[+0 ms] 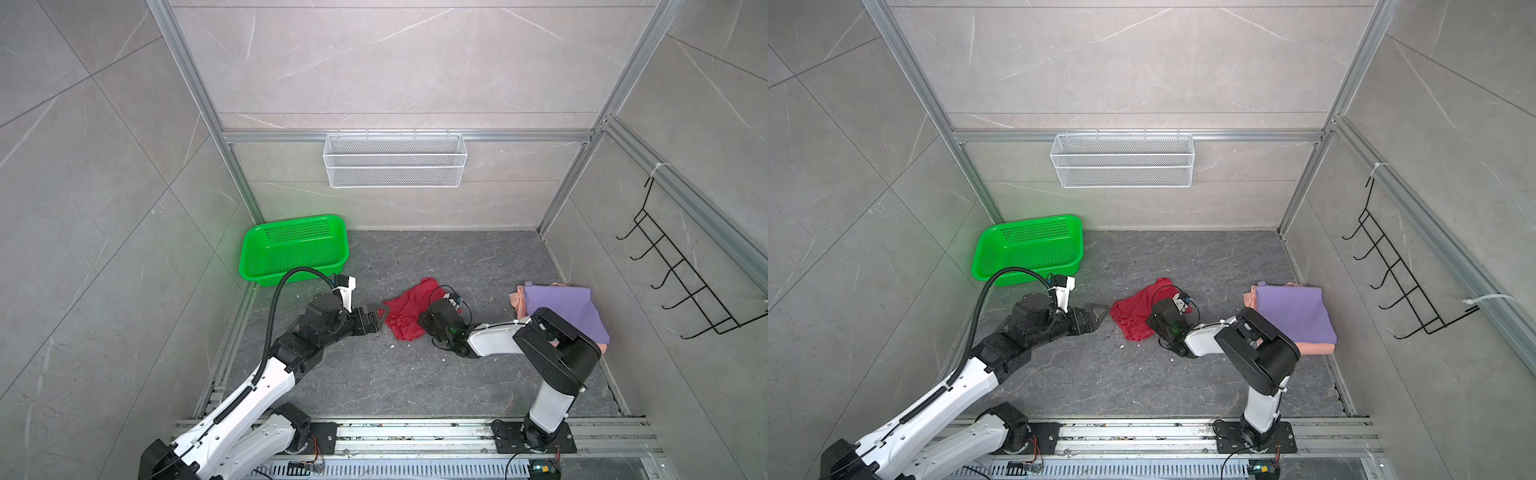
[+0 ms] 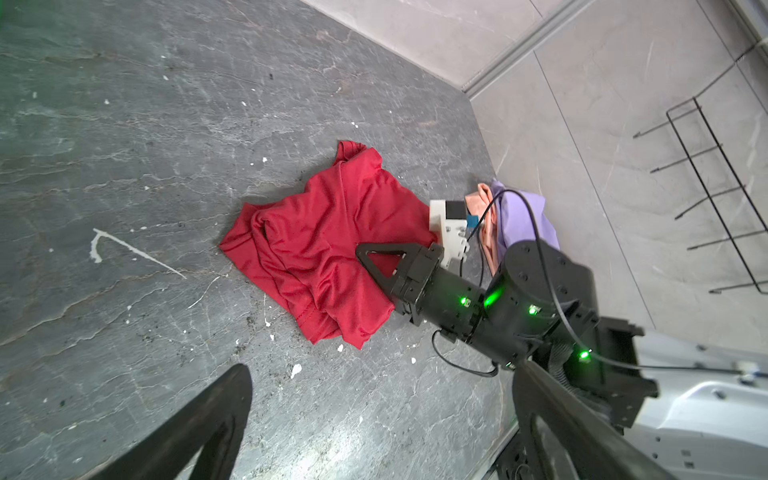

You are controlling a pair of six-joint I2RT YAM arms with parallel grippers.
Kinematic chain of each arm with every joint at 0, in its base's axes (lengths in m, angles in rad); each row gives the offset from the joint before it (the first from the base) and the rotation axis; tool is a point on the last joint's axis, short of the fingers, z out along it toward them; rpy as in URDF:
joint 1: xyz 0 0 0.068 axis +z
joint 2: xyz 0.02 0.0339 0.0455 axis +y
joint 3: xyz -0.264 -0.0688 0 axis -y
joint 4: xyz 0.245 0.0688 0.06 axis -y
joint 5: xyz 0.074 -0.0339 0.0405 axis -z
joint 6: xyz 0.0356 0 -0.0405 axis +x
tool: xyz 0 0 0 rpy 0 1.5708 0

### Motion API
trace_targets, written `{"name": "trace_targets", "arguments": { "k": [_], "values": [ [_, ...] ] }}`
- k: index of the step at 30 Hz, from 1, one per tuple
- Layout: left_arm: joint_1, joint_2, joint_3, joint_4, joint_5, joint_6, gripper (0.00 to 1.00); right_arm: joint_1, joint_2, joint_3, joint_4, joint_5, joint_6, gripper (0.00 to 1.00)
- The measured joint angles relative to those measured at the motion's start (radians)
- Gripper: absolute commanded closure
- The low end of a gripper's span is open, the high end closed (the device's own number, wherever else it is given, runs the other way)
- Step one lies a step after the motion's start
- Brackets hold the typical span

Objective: Fold and stack the t-shirts
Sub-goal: 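Lift the red bundle with the right gripper and carry it over the lavender stack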

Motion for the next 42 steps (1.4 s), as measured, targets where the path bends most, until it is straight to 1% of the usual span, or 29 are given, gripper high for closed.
{"name": "trace_targets", "arguments": {
  "k": [3,5,10,13,17,22,31,34,38,42],
  "values": [
    [0.000,0.011,0.000,0.010,0.017,0.020,0.00,-0.018,-0.019,0.066,-0.118,-0.009,-0.061,1.00],
    [0.000,0.028,0.000,0.020,0.020,0.026,0.00,-0.049,-0.020,0.126,-0.199,-0.033,-0.097,1.00],
    [0.000,0.101,0.007,0.056,0.041,0.038,0.00,-0.172,-0.020,0.258,-0.392,-0.079,-0.195,1.00],
    [0.000,0.144,0.014,0.079,0.048,0.039,0.00,-0.245,-0.020,0.312,-0.490,-0.090,-0.253,1.00],
    [0.000,0.200,0.028,0.108,0.066,0.039,0.00,-0.342,-0.009,0.441,-0.646,-0.090,-0.356,1.00],
    [0.000,0.255,0.054,0.138,0.071,0.039,0.00,-0.444,0.079,0.680,-0.774,-0.117,-0.461,1.00],
    [0.002,0.328,0.112,0.167,0.071,0.040,0.00,-0.649,0.284,1.065,-1.007,-0.213,-0.579,1.00],
    [0.004,0.354,0.123,0.174,0.071,0.040,0.00,-0.705,0.348,1.189,-1.086,-0.229,-0.624,1.00],
    [0.005,0.390,0.142,0.181,0.072,0.039,0.00,-0.766,0.393,1.316,-1.186,-0.237,-0.675,1.00],
    [0.005,0.419,0.159,0.185,0.074,0.039,0.00,-0.819,0.407,1.413,-1.265,-0.236,-0.726,1.00]
  ]
}}
